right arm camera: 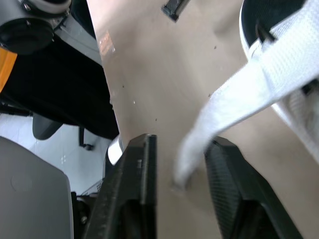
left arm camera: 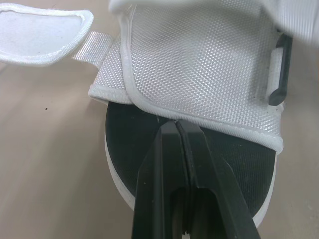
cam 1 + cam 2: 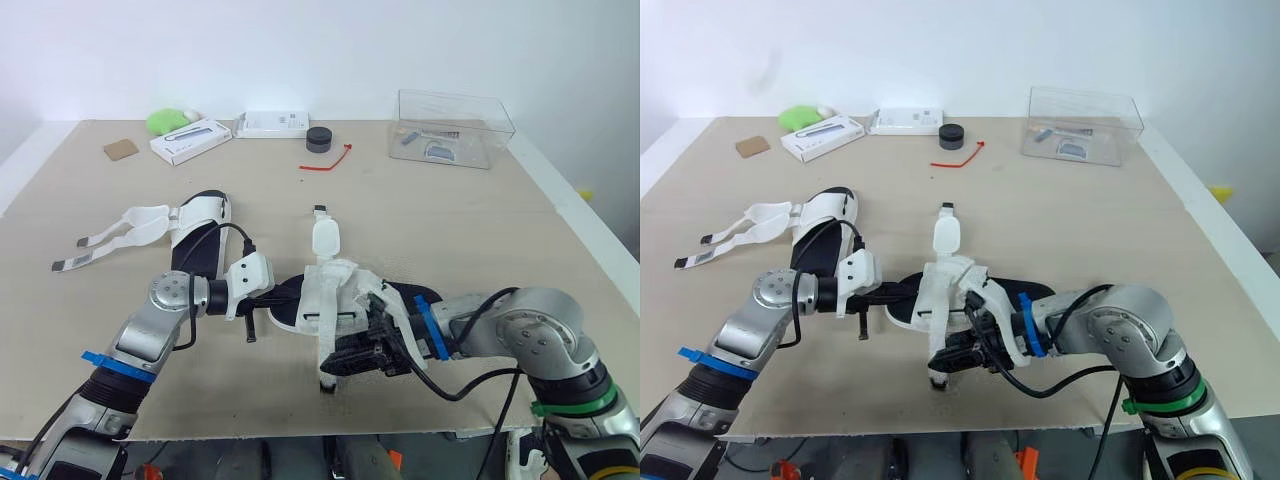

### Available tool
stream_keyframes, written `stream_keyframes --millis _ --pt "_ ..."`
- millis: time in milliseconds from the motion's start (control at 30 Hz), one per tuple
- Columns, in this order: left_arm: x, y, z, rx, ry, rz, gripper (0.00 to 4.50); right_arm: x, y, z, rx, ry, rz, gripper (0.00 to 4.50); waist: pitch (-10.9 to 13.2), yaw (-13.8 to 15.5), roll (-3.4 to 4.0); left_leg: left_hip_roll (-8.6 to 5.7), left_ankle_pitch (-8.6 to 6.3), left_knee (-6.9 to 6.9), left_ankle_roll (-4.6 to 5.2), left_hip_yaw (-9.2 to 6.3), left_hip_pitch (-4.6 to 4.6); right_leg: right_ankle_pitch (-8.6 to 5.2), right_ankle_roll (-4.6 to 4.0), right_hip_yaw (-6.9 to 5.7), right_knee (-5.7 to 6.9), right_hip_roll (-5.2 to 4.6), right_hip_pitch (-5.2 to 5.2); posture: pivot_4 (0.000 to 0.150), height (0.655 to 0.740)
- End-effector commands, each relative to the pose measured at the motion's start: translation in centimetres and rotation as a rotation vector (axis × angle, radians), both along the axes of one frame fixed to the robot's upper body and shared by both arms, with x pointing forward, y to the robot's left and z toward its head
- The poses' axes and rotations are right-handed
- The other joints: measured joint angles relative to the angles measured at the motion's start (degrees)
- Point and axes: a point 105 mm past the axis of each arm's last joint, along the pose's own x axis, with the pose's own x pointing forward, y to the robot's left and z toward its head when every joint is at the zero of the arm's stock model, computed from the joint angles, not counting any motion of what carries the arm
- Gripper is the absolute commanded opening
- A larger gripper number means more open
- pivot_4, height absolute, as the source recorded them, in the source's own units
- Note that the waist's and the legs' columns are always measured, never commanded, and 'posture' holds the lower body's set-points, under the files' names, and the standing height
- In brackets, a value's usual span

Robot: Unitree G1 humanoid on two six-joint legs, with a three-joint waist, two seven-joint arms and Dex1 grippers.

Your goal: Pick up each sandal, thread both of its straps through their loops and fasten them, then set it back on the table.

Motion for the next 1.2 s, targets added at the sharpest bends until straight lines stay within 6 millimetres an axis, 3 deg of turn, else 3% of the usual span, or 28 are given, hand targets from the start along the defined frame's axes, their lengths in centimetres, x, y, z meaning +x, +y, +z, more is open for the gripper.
stream_keyframes --millis 33,767,1067,1100,1167,1200 --pt "-0.1 0.4 0.6 0.003 -0.026 0.011 0.00 0.0 0.1 0.7 0.008 -0.017 0.009 1.87 0.00 0.00 0.00 0.00 0.00 0.00 0.00 0.00 0.00 0.00 0.00 -0.01 0.00 0.00 0.00 0.150 0.7400" --pt "-0.2 0.2 0.4 -0.005 -0.012 0.016 0.00 0.2 1.1 0.4 0.030 0.044 -0.045 1.87 0.00 -0.05 0.00 0.01 0.00 -0.01 0.01 -0.03 -0.02 0.00 0.00 -0.03 -0.01 0.01 -0.02 0.150 0.7400" --pt "0.1 0.1 0.3 -0.001 -0.001 0.007 0.00 -0.6 1.3 -0.7 0.026 0.062 -0.074 1.87 0.00 -0.07 0.00 0.01 -0.01 -0.04 0.01 -0.02 -0.03 -0.01 0.00 -0.02 -0.03 0.00 -0.02 0.150 0.7400" --pt "0.1 0.0 0.3 -0.001 0.000 0.006 0.00 -0.6 1.4 -0.8 0.027 0.063 -0.081 1.45 0.00 -0.07 0.00 0.01 -0.01 -0.04 0.01 -0.02 -0.03 -0.01 0.01 -0.02 -0.04 0.00 -0.02 0.150 0.7400" --pt "0.2 0.0 0.3 0.000 -0.002 0.005 0.00 -0.6 1.5 -0.9 0.033 0.069 -0.089 1.03 0.00 -0.07 0.00 0.01 -0.01 -0.04 0.01 -0.03 -0.03 -0.01 0.00 -0.02 -0.04 0.01 -0.02 0.150 0.7400" --pt "0.3 0.0 0.3 0.000 -0.002 0.004 0.00 -0.6 1.5 -0.9 0.036 0.072 -0.092 0.43 0.00 -0.08 0.00 0.01 -0.01 -0.04 0.01 -0.03 -0.03 -0.01 0.01 -0.04 -0.04 0.02 -0.02 0.150 0.7400"
